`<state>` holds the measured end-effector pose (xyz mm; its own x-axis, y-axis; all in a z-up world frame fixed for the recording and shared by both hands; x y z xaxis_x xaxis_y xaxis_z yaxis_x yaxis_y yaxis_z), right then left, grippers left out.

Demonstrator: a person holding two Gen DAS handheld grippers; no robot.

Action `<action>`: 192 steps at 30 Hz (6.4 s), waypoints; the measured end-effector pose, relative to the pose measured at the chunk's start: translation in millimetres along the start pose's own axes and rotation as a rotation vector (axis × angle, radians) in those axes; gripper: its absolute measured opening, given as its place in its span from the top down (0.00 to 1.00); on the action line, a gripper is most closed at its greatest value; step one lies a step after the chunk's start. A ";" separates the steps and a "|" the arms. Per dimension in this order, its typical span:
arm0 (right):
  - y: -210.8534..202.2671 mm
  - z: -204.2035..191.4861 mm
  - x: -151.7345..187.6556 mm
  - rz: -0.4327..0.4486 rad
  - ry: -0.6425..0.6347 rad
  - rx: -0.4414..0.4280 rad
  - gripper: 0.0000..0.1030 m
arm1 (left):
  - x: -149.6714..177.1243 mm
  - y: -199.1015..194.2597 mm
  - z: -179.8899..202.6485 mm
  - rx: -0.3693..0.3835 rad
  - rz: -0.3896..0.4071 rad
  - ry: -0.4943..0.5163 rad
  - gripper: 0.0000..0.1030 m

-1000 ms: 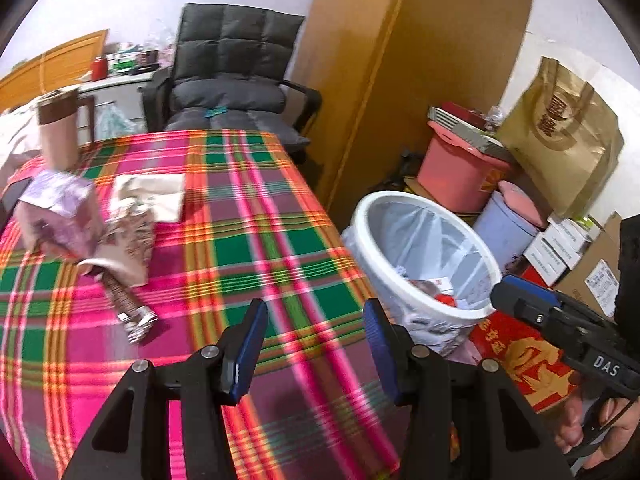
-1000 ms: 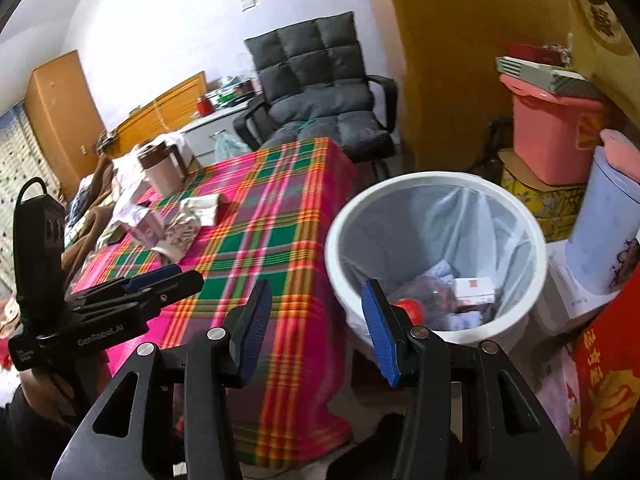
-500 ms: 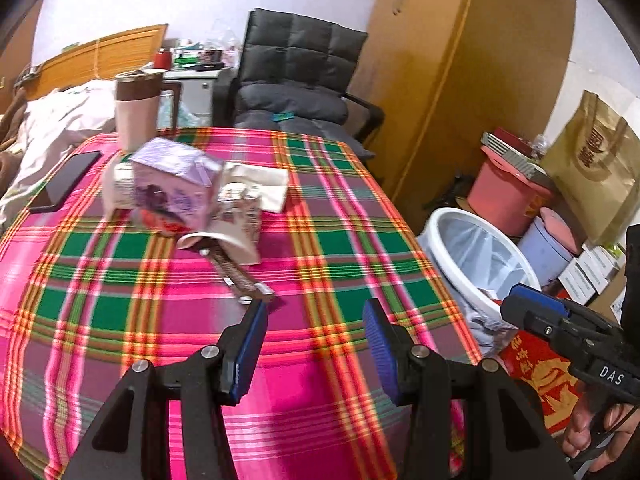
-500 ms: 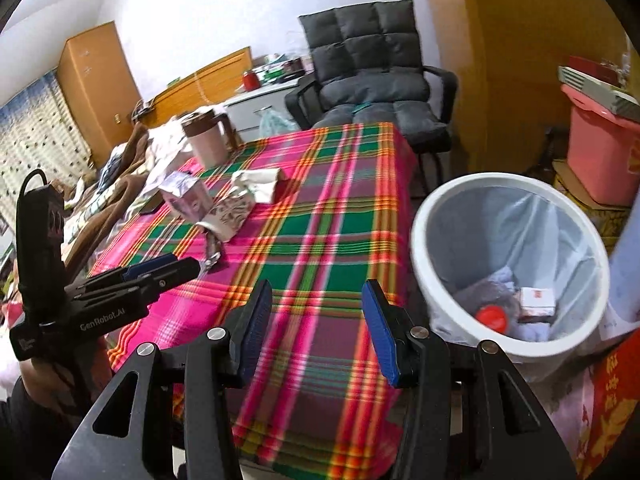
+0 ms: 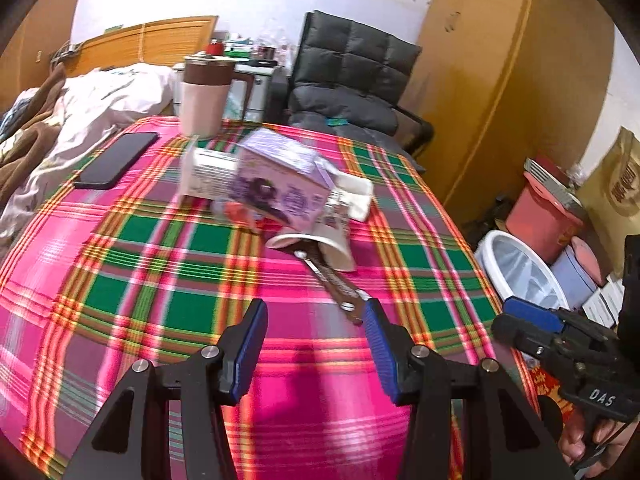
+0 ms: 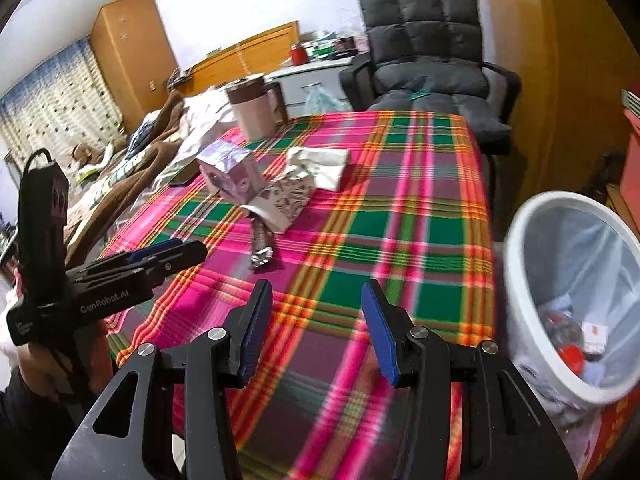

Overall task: Collect trash
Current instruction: 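Move both tools back toward the items on the table, then grasp the brown snack wrapper with the right tool, then grasp the purple milk carton with the left tool while the right tool holds the wrapper, then carry the milk carton and wrapper over the white bin with both tools, then open both tools to drop the carton and wrapper into the bin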

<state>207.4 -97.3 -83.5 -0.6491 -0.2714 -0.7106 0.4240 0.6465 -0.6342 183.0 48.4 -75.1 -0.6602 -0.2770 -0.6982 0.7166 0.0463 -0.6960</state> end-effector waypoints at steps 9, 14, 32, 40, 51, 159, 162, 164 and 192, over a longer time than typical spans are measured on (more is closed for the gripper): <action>43.5 -23.3 -7.3 -0.069 -0.067 -0.038 0.55 | -7.9 2.1 -32.2 -0.026 0.006 -0.039 0.52; 64.3 -31.2 -5.1 -0.115 -0.099 -0.049 0.55 | -14.2 3.6 -38.5 -0.011 0.010 -0.054 0.52; 39.3 -45.8 21.7 -0.168 -0.160 -0.125 0.92 | -36.4 1.1 -32.1 0.036 0.033 -0.076 0.52; 6.5 -0.2 22.9 -0.105 -0.053 -0.055 0.92 | -45.7 21.8 -13.5 0.021 0.015 -0.063 0.46; 1.5 18.7 14.5 -0.073 -0.009 -0.027 0.92 | -58.9 54.0 -18.4 -0.098 0.018 -0.072 0.45; -126.3 161.3 49.2 0.157 0.314 0.274 0.92 | 5.2 26.1 267.5 0.337 -0.047 0.361 0.50; -127.6 169.2 51.4 0.156 0.333 0.286 0.92 | 8.1 32.6 278.0 0.352 -0.062 0.377 0.50; -128.1 173.1 52.7 0.154 0.341 0.293 0.92 | 10.6 36.6 284.4 0.363 -0.072 0.385 0.50; -133.3 178.0 49.7 0.174 0.354 0.300 0.53 | 11.8 43.0 283.4 0.365 -0.064 0.370 0.49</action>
<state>231.1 -323.9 -88.5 -0.7052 0.1154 -0.6996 0.6747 0.4124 -0.6121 269.8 -224.9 -65.7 -0.6935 0.0922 -0.7146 0.6602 -0.3158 -0.6815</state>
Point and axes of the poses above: each gripper's, at about its wrist camera, not at the fingertips, and y roughly the way its jaws point, z to its right, x to its underside, the point moved 10 cm from there along y, roughly the way its jaws point, and after that the axes turned 7 degrees about -x, right-handed, at the moved point
